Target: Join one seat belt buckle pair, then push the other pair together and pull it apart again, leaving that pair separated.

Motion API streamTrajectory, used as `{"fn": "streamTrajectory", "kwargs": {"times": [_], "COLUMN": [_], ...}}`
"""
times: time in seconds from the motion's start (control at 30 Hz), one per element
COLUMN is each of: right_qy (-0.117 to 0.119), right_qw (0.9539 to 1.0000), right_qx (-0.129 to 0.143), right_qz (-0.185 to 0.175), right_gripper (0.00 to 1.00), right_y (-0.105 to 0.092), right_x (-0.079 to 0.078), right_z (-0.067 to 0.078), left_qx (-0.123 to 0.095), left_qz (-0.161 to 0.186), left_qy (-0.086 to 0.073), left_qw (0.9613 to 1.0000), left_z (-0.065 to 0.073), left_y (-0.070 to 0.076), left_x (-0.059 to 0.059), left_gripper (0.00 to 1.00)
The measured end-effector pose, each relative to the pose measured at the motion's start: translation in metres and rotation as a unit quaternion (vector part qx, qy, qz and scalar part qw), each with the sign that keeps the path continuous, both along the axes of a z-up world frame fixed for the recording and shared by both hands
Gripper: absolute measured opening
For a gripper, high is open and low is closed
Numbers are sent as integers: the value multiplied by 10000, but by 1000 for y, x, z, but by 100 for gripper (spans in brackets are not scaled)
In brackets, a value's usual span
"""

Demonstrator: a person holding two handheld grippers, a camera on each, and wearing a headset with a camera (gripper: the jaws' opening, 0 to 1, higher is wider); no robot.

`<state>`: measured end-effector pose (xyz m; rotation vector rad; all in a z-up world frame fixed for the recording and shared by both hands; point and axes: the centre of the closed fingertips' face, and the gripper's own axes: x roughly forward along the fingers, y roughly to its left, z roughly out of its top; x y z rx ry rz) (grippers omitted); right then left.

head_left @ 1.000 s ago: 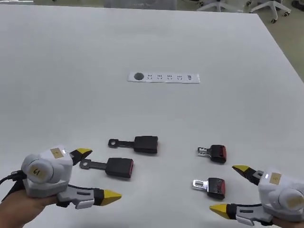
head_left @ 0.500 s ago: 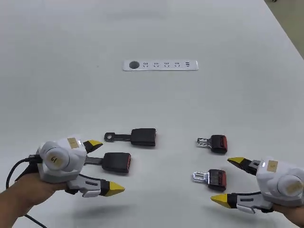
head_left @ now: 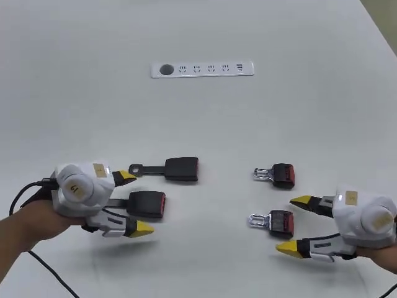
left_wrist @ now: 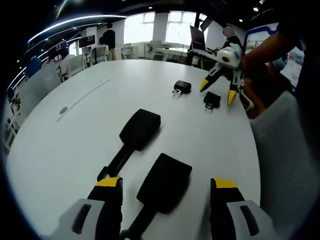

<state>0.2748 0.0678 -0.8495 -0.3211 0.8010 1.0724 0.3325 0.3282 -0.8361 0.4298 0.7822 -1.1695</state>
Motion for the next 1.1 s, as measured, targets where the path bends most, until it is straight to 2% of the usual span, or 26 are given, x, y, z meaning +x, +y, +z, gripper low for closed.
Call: {"fn": "streamTrajectory", "kwargs": {"times": [0.07, 0.17, 0.33, 0.43, 0.6, 0.77, 1.1], "right_qy": [30, 119, 116, 141, 112, 158, 153], "right_qw": [10000, 9998, 9997, 9994, 9988, 9979, 9962], "right_qx": [7, -6, -66, -107, -152, -219, -257], "right_qz": [31, 143, 210, 289, 447, 596, 816], "right_gripper": [62, 62, 59, 54, 52, 46, 41], "right_y": [0, 0, -3, -3, -3, -3, -4], "right_x": [0, -3, 1, 1, 3, 2, 4], "right_z": [-1, -3, -5, -6, -6, -8, -9], "left_qx": [74, 191, 270, 258, 315, 345, 396], "left_qz": [-177, -450, -556, -646, -789, -929, -1084], "left_qy": [5, -71, -62, -88, -111, -196, -226], "left_qw": [9998, 9988, 9981, 9975, 9963, 9949, 9931], "left_z": [-6, -11, -16, -18, -22, -22, -22], "left_y": [1, 4, 7, 6, 6, 5, 8], "left_x": [-1, -4, -4, -3, -1, 1, 2], "left_gripper": [68, 61, 60, 56, 50, 41, 39]}}
